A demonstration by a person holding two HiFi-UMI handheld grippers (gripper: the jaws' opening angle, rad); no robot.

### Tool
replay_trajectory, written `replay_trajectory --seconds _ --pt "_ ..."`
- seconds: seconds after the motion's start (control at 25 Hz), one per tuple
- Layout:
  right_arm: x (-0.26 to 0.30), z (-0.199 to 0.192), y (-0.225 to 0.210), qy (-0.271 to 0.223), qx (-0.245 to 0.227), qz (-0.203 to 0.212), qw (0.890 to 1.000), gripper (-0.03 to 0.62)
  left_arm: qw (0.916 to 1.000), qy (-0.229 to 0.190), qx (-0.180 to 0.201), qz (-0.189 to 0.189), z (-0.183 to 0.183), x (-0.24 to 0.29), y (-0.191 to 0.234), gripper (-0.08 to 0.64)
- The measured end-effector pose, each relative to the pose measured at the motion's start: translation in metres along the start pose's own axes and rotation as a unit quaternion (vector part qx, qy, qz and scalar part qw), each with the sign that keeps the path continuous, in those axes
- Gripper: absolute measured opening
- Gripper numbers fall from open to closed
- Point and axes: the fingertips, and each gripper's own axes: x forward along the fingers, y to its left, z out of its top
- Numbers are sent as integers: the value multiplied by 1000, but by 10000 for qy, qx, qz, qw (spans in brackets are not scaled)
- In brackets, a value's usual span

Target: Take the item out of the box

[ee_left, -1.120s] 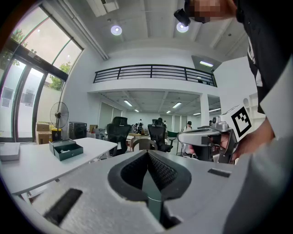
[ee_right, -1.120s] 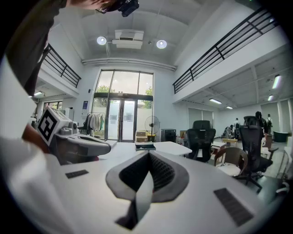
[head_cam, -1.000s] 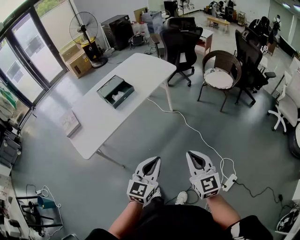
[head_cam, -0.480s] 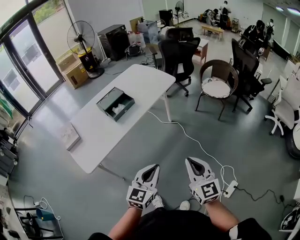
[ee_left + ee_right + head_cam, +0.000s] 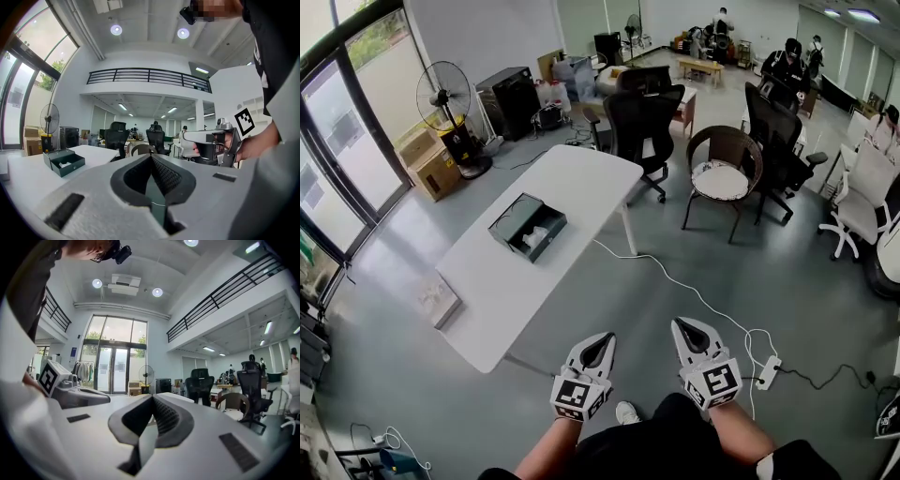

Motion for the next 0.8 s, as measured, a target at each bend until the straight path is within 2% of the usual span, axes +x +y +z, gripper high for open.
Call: replay_trajectory --seconds 0.4,0.8 --pt "20 -13 -4 221 -31 -136 9997 6 9999 55 -133 -93 -11 13 22 9" --pt "78 -13 -54 272 43 -18 9996 6 9998 148 -115 -32 -5 78 54 9"
